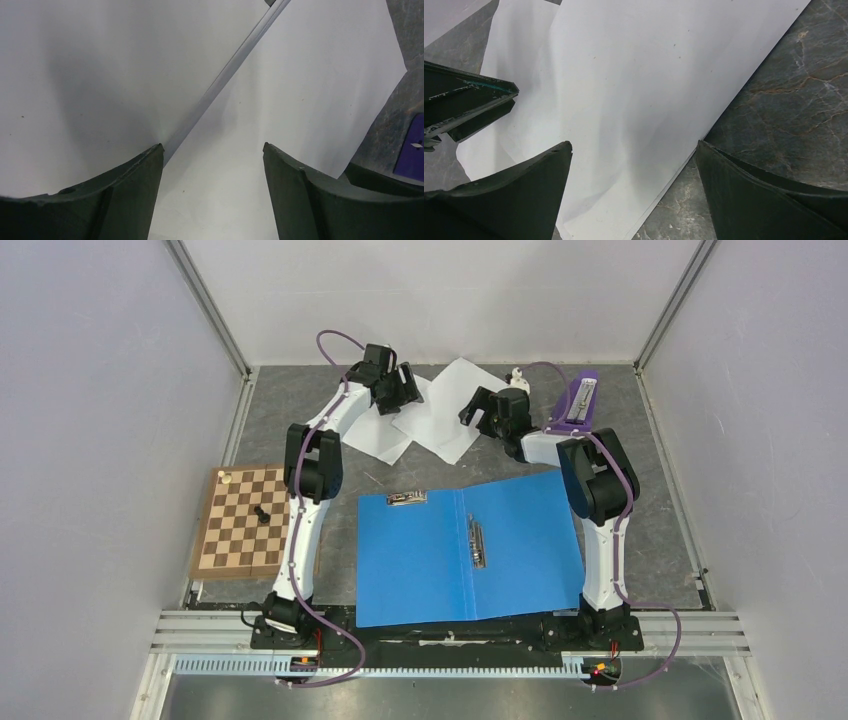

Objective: Put the files into the folder

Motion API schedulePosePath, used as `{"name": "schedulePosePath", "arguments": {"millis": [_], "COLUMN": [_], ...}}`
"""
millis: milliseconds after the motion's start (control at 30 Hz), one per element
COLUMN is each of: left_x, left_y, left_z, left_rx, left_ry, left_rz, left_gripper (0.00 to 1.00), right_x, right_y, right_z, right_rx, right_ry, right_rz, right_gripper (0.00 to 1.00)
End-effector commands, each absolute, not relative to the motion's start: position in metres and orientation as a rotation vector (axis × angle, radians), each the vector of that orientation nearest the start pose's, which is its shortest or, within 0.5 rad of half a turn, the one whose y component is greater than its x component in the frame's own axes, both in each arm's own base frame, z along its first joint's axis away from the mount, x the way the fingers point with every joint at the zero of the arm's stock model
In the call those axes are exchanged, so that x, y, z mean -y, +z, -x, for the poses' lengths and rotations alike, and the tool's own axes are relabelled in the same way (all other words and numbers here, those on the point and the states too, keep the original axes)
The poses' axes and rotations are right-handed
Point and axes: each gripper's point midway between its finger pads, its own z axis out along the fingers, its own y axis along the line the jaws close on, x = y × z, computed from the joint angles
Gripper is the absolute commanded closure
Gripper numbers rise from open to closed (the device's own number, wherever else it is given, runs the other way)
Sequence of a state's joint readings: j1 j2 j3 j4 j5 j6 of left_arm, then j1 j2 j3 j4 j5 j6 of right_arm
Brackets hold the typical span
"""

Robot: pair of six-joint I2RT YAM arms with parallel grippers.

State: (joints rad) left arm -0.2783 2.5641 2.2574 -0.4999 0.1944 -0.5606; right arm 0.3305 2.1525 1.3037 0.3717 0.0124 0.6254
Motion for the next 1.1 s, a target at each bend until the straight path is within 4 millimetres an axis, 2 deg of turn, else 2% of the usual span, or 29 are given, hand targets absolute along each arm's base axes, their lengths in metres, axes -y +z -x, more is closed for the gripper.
{"name": "schedulePosePath", "arguments": {"millis": [0,333,567,733,900,967,1067], "left_x": [0.227,0.218,0.205,0.200,0.193,0.191,0.191], "left_y": [0.026,0.032,0.048,0.046,0.058,0.066,0.066], "left_z": [-0.550,-0.521,-0.500,-0.482,-0.486,-0.493,-0.502], "left_rx": [-2.610,-2.697,-2.708,-2.727,-2.694,-2.670,-2.676], "left_ry": [-0.613,-0.571,-0.499,-0.475,-0.429,-0.411,-0.386], "left_rz": [0.298,0.372,0.387,0.396,0.369,0.347,0.321], "left_gripper": [0.21,0.39,0.42,0.45,0.42,0.37,0.35], "right_x": [-0.214,-0.211,-0.213,-0.219,-0.218,-0.216,-0.214], "right_y": [0.032,0.028,0.026,0.024,0.021,0.021,0.021], "right_z": [-0.535,-0.524,-0.518,-0.518,-0.516,-0.516,-0.516], "right_rx": [-2.138,-2.186,-2.221,-2.257,-2.282,-2.293,-2.306], "right_ry": [0.584,0.560,0.548,0.554,0.530,0.512,0.492], "right_rz": [-0.268,-0.214,-0.129,-0.027,0.027,0.045,0.047], "right_gripper": [0.02,0.02,0.02,0.02,0.02,0.02,0.02]}}
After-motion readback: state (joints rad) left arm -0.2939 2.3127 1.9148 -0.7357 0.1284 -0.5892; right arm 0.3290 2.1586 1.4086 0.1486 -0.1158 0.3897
